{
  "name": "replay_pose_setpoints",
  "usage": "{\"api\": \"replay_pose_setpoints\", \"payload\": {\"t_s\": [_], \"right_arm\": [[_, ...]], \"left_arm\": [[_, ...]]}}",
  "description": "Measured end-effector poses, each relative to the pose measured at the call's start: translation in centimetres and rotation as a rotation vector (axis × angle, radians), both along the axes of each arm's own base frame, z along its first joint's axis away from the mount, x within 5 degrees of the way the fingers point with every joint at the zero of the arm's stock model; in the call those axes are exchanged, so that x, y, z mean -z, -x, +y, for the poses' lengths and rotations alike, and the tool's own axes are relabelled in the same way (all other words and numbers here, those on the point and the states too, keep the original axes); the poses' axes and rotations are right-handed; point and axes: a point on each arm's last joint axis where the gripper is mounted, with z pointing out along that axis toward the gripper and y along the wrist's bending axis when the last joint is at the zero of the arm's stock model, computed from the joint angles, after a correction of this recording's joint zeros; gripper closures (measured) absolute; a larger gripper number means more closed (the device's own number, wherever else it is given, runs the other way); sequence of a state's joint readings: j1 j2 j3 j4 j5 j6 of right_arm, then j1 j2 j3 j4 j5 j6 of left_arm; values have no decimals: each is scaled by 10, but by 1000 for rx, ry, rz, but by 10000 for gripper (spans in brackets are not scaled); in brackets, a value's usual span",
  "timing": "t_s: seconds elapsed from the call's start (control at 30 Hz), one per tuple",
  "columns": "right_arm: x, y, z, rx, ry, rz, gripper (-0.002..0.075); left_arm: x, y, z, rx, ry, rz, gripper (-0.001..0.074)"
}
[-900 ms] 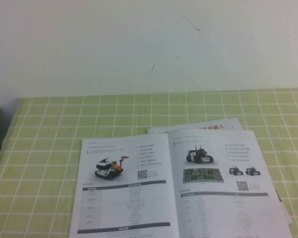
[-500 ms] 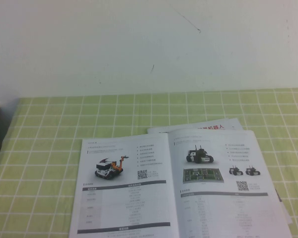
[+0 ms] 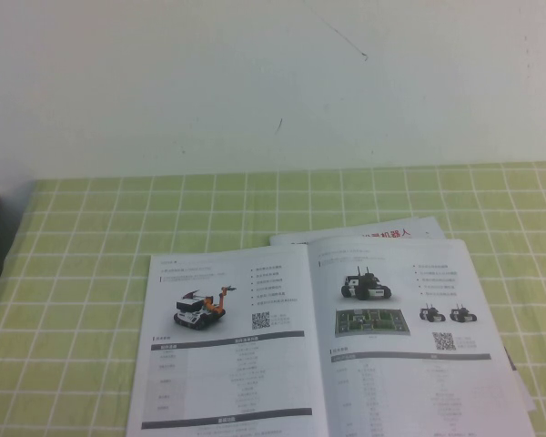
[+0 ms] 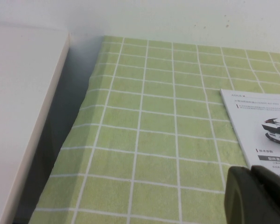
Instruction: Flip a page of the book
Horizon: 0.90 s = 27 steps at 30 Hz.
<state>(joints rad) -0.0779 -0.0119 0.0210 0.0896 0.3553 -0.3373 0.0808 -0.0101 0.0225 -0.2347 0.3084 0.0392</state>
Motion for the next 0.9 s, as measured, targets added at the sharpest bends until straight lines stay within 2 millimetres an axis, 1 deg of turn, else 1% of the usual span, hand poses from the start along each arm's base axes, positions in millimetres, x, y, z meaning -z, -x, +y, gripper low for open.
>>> {"api": "replay_pose_setpoints", "payload": {"t_s": [0.3,0.37,0.4,0.47,0.53,0.6,0.67,0.7,0.77,0.83,0.9], "right_arm": [[0,0,0,-1,-13,-1,729],[0,0,2,-3,-51,-4,729],[0,0,3,-2,-97,-7,729],[-1,0,7,-1,-223,-12,729],[-2,-1,12,1,-413,-15,729],[-4,-1,19,4,-687,-19,729],[-9,-1,24,-1,-907,-26,729],[-12,-1,26,-3,-990,-36,729],[-16,-2,26,-1,-1068,-60,729],[-17,-2,24,0,-1052,-88,729],[-18,-3,23,-7,-998,-114,729]], "left_arm": [[0,0,0,0,4,0,738],[0,0,-1,1,17,-1,738],[0,0,-1,3,37,-3,738],[-1,0,-3,2,126,-12,738],[-3,-1,-6,-3,272,-29,738],[-7,-1,-9,-6,484,-51,738],[-10,-1,-12,-4,677,-67,738],[-12,-1,-14,-3,769,-78,738],[-15,-2,-15,-2,888,-92,738],[-17,-2,-15,-2,927,-100,738],[-17,-2,-15,-1,913,-103,738]]}}
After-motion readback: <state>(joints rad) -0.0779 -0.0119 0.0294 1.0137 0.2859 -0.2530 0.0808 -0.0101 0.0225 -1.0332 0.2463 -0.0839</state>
